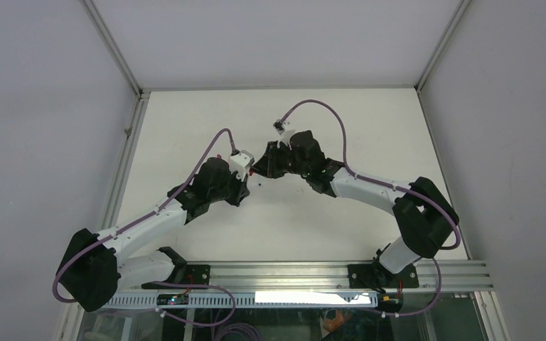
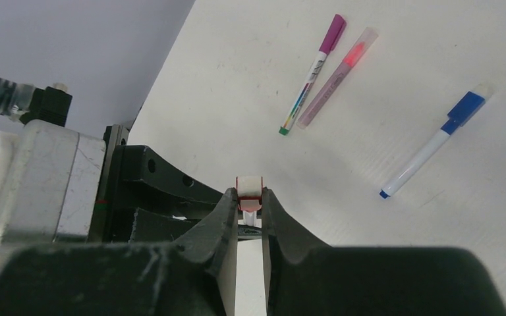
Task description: Insert the pens into the pen caps
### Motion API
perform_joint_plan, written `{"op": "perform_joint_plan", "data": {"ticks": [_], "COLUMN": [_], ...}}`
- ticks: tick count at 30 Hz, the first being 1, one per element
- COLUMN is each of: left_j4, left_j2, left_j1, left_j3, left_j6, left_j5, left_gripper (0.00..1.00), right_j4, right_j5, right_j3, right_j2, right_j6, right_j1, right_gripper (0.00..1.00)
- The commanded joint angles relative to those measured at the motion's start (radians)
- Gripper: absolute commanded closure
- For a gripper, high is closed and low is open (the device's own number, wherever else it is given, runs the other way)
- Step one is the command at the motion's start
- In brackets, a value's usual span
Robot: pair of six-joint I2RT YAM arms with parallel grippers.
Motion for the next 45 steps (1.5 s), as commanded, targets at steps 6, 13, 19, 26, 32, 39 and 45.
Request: {"op": "perform_joint_plan", "data": {"ticks": [6, 13, 19, 26, 32, 39, 45], "left_j4": [0.460, 0.539, 0.617, 0.599, 0.525, 0.528, 0.529], "left_j2": [-0.107, -0.127, -0.122, -0.114, -0.102, -0.093, -0.073], "left_j1": [0.001, 0.025, 0.051, 0.053, 0.053, 0.053, 0.053], "left_j3": [0.074, 0.059, 0.057, 0.060, 0.054, 0.003, -0.018], "left_j6": [0.072, 0.094, 0.066, 0.057, 0.045, -0.004, -0.015], "left_j5": [-0.028, -0.051, 0.009, 0.042, 0.093, 0.083, 0.081], "left_gripper": [1.00, 1.00, 1.00, 1.00, 1.00, 1.00, 1.00], "right_j4": [-0.248, -0.261, -0.263, -0.274, -0.290, -0.282, -0.229], "right_j5": [-0.189, -0.203, -0.205, -0.200, -0.151, -0.027, 0.017], "right_j3": [-0.035, -0.019, -0.016, -0.010, -0.017, -0.064, -0.117], "right_j2": [0.138, 0.155, 0.153, 0.147, 0.101, -0.028, -0.119], "right_j6": [0.043, 0.039, 0.036, 0.021, -0.009, -0.080, -0.097], "right_j1": [0.123, 0.124, 0.125, 0.123, 0.122, 0.121, 0.109], "right_gripper": [1.00, 1.00, 1.00, 1.00, 1.00, 1.00, 1.00]}}
